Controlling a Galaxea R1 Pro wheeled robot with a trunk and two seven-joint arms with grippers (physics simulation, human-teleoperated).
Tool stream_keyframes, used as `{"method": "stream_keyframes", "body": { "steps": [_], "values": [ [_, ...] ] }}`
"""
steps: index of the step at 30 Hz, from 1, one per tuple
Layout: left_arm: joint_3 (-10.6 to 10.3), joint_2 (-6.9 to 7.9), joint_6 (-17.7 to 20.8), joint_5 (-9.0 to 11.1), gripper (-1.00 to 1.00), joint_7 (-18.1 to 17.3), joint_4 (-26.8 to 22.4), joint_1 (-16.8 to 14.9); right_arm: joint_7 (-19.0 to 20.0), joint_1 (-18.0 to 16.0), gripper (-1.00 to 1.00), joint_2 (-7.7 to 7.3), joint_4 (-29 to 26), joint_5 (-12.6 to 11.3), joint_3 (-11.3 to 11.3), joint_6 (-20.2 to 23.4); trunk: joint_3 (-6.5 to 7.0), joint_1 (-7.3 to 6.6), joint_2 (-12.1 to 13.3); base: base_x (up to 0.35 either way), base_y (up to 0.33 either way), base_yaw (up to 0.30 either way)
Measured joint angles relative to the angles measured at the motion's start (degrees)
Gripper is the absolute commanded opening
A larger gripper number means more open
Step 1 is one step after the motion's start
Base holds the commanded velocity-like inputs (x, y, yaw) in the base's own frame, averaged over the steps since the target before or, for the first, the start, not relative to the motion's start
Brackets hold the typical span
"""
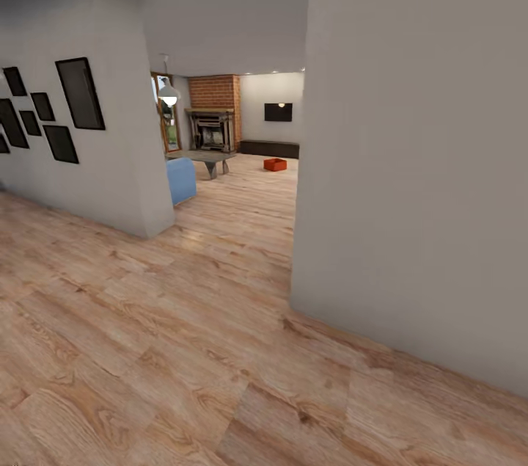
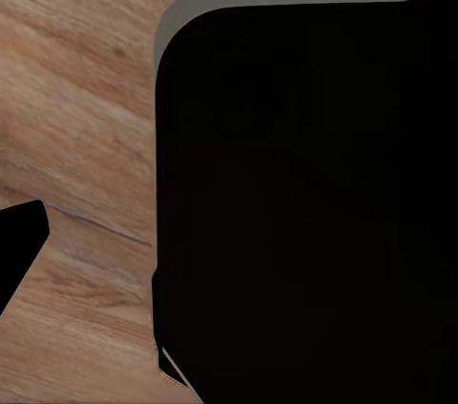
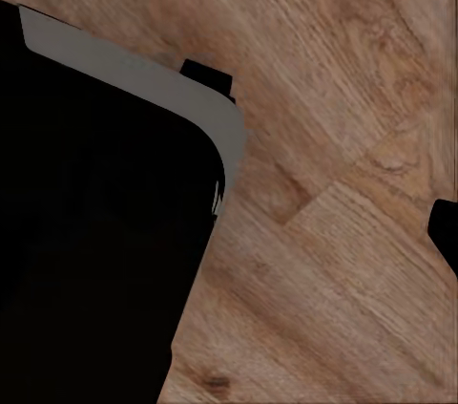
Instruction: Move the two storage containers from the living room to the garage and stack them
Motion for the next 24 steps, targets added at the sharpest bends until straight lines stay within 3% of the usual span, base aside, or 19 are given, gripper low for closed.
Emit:
{"method": "stream_keyframes", "body": {
  "steps": [24],
  "values": [
    [0.0,0.03,0.0,0.0,1.00,0.0,0.0,0.0,0.0,0.0,1.00,0.00,0.0,0.0,0.0,0.0,0.00,0.00,0.0,0.321,0.000,0.270]
  ]
}}
